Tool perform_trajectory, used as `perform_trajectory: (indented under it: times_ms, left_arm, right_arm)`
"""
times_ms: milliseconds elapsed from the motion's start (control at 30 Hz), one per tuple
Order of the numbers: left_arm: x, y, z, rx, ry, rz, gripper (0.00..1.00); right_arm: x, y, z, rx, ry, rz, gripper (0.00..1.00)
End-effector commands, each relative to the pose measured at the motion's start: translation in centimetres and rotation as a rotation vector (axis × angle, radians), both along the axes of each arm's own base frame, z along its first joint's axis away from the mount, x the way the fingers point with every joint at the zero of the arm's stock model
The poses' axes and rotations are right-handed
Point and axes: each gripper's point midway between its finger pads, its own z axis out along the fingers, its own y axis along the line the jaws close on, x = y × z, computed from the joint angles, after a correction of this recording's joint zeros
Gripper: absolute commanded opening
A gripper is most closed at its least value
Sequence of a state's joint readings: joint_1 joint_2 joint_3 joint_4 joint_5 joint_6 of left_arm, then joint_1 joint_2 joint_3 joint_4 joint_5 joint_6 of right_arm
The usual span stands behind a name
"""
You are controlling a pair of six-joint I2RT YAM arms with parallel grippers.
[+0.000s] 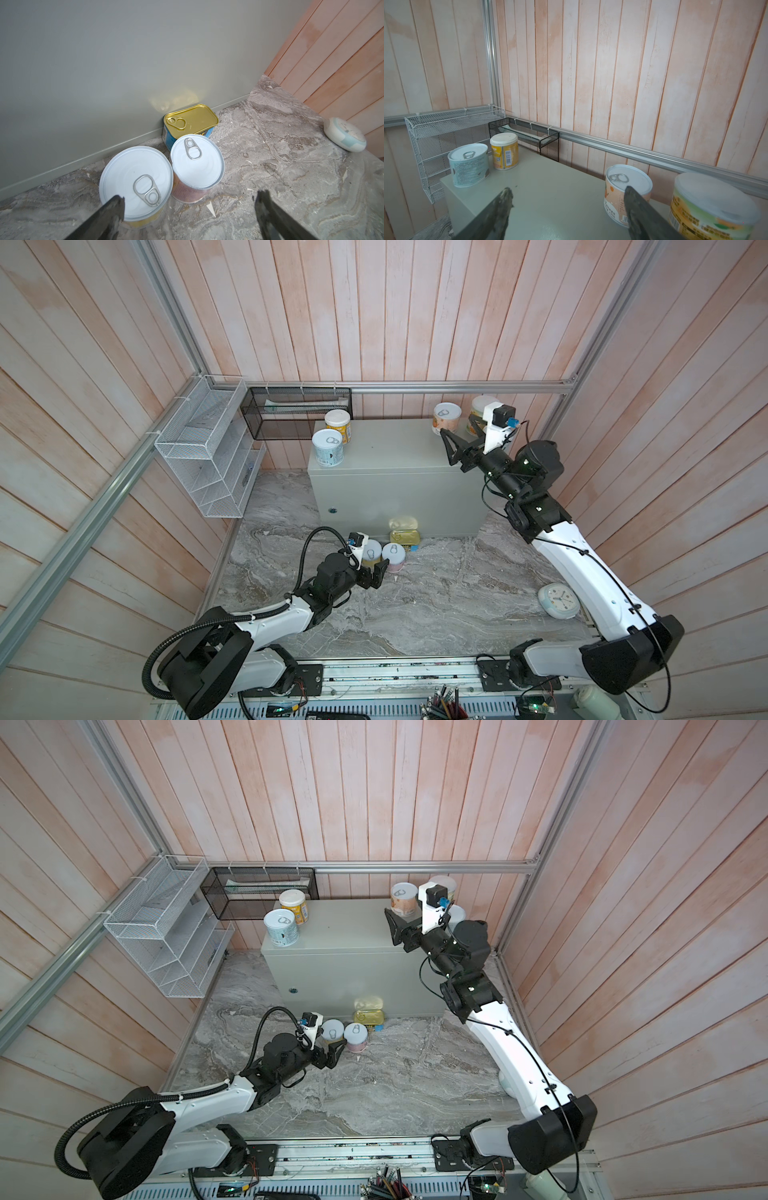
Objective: Place and organize the canned foods onto the counter
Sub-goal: 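Set the can down, open the right gripper and draw it back, then lower the open right gripper from the cabinet top toward the floor cans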
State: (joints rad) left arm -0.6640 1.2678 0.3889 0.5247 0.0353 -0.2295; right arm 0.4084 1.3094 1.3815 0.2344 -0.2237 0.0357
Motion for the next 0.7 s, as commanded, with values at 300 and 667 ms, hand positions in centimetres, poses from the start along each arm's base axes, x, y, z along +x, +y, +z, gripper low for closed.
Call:
perform_trajectory:
  times_ms: [300, 667]
  left_arm:
    - [1.1, 0.1, -0.2, 0.017, 0.034, 0.057, 1.00]
    - [1.3, 0.0, -0.6, 0.024, 0.048, 0.053, 1.00]
  right_arm:
    - [-5.1, -2.7, -7.3, -0.068, 0.163, -0.032, 0.86]
    - [-8.5, -3.6, -14.2, -0.050, 0.332, 0.010, 0.87]
